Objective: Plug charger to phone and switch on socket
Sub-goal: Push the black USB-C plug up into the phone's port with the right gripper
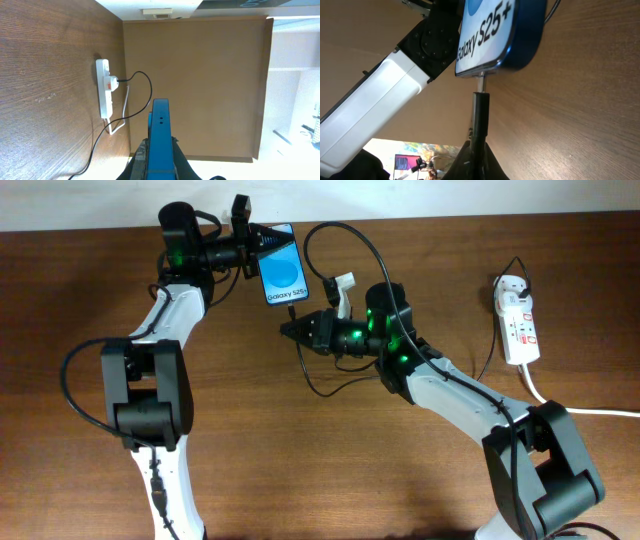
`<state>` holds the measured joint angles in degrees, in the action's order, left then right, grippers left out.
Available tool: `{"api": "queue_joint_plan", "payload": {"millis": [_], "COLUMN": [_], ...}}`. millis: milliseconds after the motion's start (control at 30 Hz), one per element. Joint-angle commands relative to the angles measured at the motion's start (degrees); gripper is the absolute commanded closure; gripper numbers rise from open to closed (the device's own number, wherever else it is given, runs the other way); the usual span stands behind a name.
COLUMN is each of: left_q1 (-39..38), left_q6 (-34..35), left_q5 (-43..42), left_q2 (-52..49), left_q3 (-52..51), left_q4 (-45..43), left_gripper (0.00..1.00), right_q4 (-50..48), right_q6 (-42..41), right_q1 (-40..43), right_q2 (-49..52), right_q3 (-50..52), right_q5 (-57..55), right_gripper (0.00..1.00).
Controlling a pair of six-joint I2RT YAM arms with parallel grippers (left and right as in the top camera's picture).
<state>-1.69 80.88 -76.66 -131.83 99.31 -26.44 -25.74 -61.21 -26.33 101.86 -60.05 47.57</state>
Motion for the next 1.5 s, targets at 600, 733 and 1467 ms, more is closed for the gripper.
{"api": "queue_joint_plan", "payload": {"millis": [600, 733, 1467], "left_q1": [-1.31, -1.27, -4.17], "left_q6": [-0.79, -0.79, -0.81], "left_q5": [-1.99, -1.99, -7.19], "left_q2": [0.15, 0.15, 0.15], "left_q3": [0.59, 0.59, 0.59], "left_q4": [-0.57, -0.59, -2.93], "left_gripper": [1.0, 1.0, 1.0], "right_q4": [-1.07, -0.17, -2.6], "right_q6": [0.76, 0.76, 0.33], "right_q1": [0.26, 0.26, 1.66], "right_q2": [-0.24, -0.24, -0.24], "right_q3": [-0.28, -0.28, -0.28], "right_q5": [-0.68, -0.92, -4.37], "right_gripper": [0.96, 0.96, 0.96]}}
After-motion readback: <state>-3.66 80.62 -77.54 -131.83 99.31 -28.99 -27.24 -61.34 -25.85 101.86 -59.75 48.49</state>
